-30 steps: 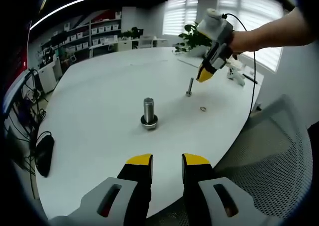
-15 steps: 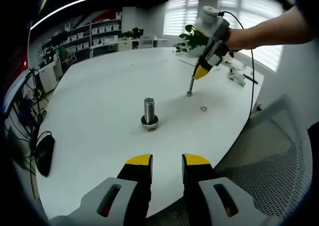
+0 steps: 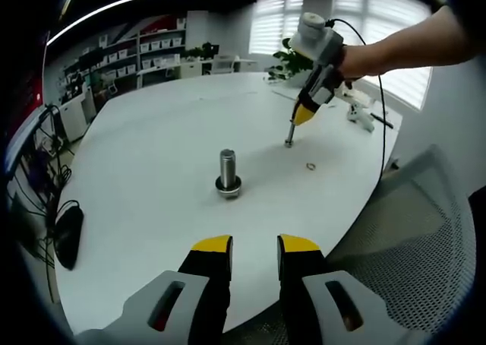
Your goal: Place the washer onto the threaded stud by aligning its center hole with the stud, sliding it down to the base, and recovering from edge contact or off-axis alignment until the washer reaches the visible bottom stop.
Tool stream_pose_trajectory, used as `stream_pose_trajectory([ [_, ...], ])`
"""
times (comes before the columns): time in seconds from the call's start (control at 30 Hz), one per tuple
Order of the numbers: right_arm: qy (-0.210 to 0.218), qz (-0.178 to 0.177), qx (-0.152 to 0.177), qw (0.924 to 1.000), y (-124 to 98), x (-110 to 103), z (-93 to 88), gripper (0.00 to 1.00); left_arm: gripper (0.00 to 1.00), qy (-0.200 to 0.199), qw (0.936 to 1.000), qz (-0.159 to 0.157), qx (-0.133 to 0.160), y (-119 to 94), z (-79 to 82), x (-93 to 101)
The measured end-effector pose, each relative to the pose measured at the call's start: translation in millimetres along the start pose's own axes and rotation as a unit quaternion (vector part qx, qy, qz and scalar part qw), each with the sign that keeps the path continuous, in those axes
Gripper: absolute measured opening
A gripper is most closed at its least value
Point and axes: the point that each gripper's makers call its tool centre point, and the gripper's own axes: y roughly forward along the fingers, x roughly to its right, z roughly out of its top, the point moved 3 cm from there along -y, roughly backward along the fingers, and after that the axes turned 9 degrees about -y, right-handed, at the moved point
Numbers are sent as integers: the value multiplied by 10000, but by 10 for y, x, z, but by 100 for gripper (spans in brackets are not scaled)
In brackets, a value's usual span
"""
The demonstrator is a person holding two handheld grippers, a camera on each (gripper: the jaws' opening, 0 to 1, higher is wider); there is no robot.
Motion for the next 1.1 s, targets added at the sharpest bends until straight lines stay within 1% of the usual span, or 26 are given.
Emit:
stream_pose_trajectory([
  [0.43, 15, 138, -291, 9995, 264, -13, -75, 14, 21, -12, 10000, 18, -12, 2, -5, -9],
  [0.57, 92, 177, -352, 9992, 341, -29, -109, 14, 21, -18, 10000, 25, -19, 2, -9, -14],
  [0.87, 154, 235, -356, 9990, 369, -32, -119, 15, 21, -17, 10000, 36, -44, 3, -15, -15],
  [1.1, 116, 228, -328, 9991, 380, -35, -133, 16, 21, -11, 10000, 38, -58, 7, -21, -16],
])
